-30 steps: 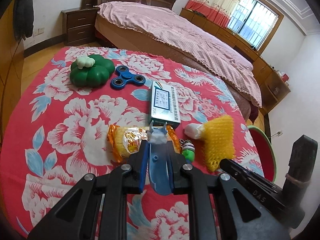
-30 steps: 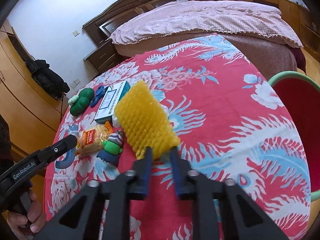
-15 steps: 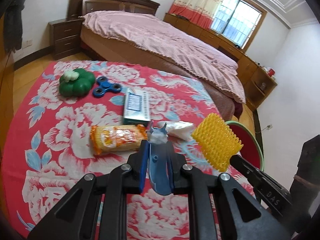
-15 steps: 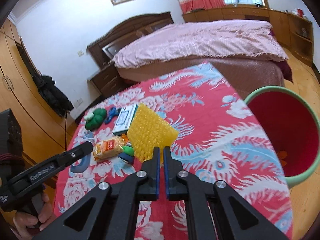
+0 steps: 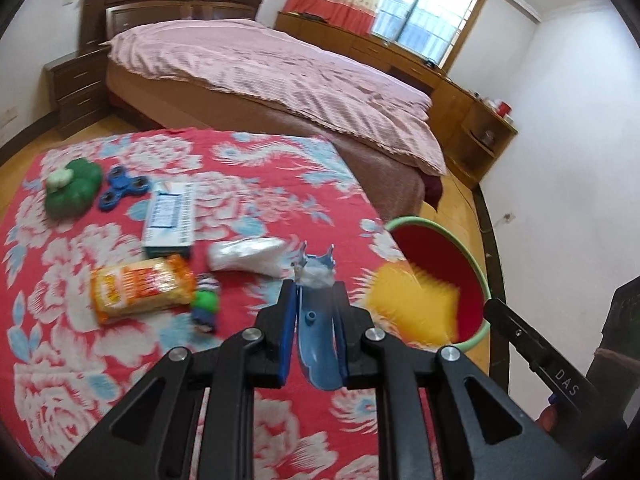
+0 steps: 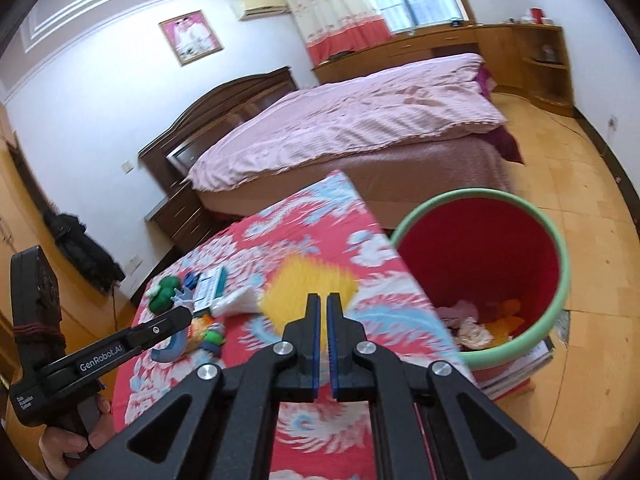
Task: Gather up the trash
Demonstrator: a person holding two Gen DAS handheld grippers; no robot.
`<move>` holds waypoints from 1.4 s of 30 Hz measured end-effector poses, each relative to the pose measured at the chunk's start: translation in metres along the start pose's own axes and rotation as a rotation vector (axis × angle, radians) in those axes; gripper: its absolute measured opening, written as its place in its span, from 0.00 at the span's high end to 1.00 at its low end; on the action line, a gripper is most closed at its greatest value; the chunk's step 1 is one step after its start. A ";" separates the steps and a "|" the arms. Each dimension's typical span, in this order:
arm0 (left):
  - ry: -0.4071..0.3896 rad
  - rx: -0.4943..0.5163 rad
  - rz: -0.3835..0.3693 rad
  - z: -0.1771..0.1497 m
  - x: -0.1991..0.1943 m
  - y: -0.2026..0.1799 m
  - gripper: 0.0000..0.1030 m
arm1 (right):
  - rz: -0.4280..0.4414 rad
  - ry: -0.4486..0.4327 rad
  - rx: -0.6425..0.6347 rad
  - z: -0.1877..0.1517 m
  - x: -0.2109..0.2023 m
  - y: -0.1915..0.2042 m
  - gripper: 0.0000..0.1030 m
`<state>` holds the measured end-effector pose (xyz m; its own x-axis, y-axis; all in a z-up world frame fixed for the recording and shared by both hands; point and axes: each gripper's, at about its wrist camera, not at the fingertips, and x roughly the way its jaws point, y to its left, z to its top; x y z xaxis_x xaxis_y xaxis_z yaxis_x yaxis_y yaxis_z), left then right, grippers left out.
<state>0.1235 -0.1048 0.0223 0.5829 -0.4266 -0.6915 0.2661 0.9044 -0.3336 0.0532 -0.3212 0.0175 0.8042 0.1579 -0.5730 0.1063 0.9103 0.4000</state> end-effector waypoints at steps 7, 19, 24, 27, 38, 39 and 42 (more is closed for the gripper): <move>0.049 0.061 -0.033 0.005 0.028 -0.039 0.84 | -0.052 -0.012 0.048 0.003 -0.002 -0.039 0.95; 0.061 0.059 0.038 0.000 0.046 -0.028 0.84 | -0.011 0.073 0.090 -0.009 0.023 -0.052 0.71; 0.073 0.036 0.058 -0.002 0.049 -0.011 0.84 | -0.001 0.141 0.059 -0.016 0.044 -0.038 0.67; 0.073 0.030 0.065 -0.002 0.051 -0.004 0.84 | -0.002 0.171 0.044 -0.020 0.056 -0.030 0.67; 0.081 0.008 0.041 0.000 0.056 0.009 0.84 | -0.045 0.211 0.041 -0.028 0.081 -0.024 0.67; 0.082 0.005 0.040 0.000 0.056 0.010 0.84 | -0.048 0.204 0.037 -0.028 0.081 -0.024 0.67; 0.084 -0.002 0.039 0.000 0.057 0.012 0.84 | -0.054 0.207 0.025 -0.028 0.082 -0.023 0.87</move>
<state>0.1593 -0.1182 -0.0210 0.5266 -0.3902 -0.7553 0.2423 0.9205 -0.3067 0.1004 -0.3184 -0.0592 0.6600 0.1869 -0.7277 0.1625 0.9101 0.3811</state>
